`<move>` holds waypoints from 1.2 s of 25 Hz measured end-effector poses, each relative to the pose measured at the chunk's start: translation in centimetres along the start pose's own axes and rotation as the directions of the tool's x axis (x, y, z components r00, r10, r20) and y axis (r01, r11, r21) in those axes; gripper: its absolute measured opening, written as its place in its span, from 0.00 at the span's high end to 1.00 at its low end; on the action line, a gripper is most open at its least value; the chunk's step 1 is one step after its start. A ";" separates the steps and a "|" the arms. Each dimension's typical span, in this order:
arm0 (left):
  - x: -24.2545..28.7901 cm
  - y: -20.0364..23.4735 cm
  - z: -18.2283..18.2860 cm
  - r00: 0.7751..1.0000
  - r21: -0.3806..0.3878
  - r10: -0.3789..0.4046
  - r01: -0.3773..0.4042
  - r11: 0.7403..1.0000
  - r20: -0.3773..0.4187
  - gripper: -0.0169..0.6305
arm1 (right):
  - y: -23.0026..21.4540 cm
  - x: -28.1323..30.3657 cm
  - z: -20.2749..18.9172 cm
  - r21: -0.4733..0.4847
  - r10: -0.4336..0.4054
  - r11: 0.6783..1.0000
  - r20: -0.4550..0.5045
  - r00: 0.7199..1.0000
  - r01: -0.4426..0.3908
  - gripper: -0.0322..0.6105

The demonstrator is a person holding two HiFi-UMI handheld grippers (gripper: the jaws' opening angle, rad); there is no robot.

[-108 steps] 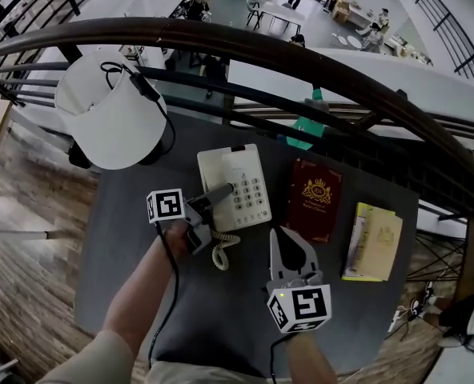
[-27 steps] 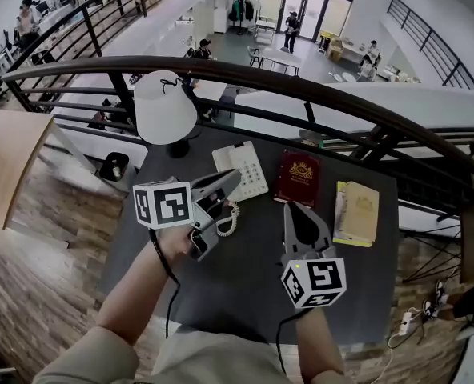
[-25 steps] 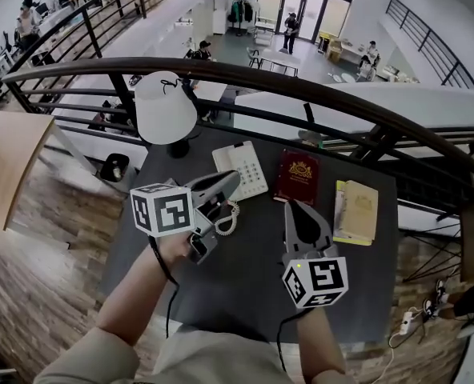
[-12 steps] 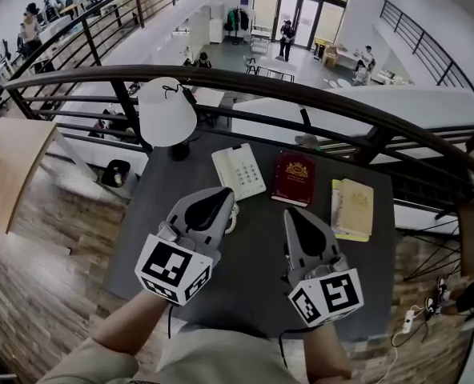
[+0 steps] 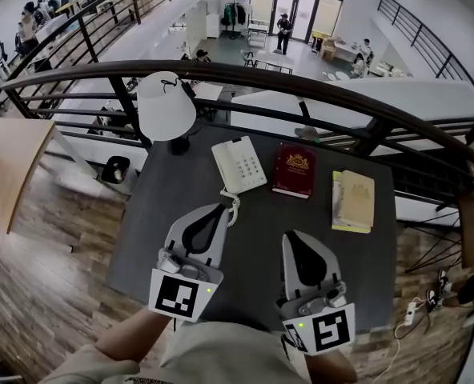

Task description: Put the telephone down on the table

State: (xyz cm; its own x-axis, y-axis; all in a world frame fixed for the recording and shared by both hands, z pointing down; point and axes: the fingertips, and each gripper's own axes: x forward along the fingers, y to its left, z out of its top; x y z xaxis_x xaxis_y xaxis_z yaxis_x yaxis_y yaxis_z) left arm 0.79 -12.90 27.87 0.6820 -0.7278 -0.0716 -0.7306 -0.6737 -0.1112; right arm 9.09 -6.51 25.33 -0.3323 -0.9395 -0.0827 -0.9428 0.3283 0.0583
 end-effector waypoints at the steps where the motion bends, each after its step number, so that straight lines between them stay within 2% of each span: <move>1: -0.4 0.1 -0.3 1.000 0.003 0.009 -0.009 1.000 -0.001 0.97 | 0.1 -0.2 -0.2 -0.026 -0.022 0.999 0.002 1.000 0.022 0.95; 5: -1.6 0.3 -1.8 0.999 -0.015 0.027 -0.027 1.000 -0.020 0.97 | -0.1 -0.7 -1.8 -0.072 -0.040 0.997 -0.016 0.999 0.039 0.95; 11: -2.3 -0.1 -3.1 0.999 -0.025 0.027 -0.028 0.999 -0.036 0.97 | -0.1 -0.4 -5.1 -0.036 -0.027 0.999 -0.093 0.995 0.023 0.95; 18: -1.8 -0.4 -2.8 0.999 -0.004 0.020 -0.020 1.000 -0.030 0.97 | 0.4 0.2 -5.1 -0.023 -0.008 1.000 -0.089 0.996 0.006 0.95; 23: -2.5 -0.2 -2.3 0.999 0.004 0.037 -0.037 0.999 -0.027 0.97 | 0.8 -0.1 -4.6 -0.075 -0.015 0.997 -0.084 0.996 0.009 0.95; 30: -3.4 0.2 -2.4 0.997 -0.003 0.055 -0.056 0.998 -0.044 0.97 | 1.2 -0.3 -4.2 -0.079 -0.001 0.997 -0.077 0.997 -0.005 0.95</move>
State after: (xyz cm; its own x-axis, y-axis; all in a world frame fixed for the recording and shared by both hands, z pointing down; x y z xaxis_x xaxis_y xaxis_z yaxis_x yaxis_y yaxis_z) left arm -1.72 -10.85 30.43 0.6384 -0.7690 -0.0339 -0.7675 -0.6326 -0.1040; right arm 8.18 -6.22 29.64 -0.3285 -0.9445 -0.0056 -0.9358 0.3246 0.1377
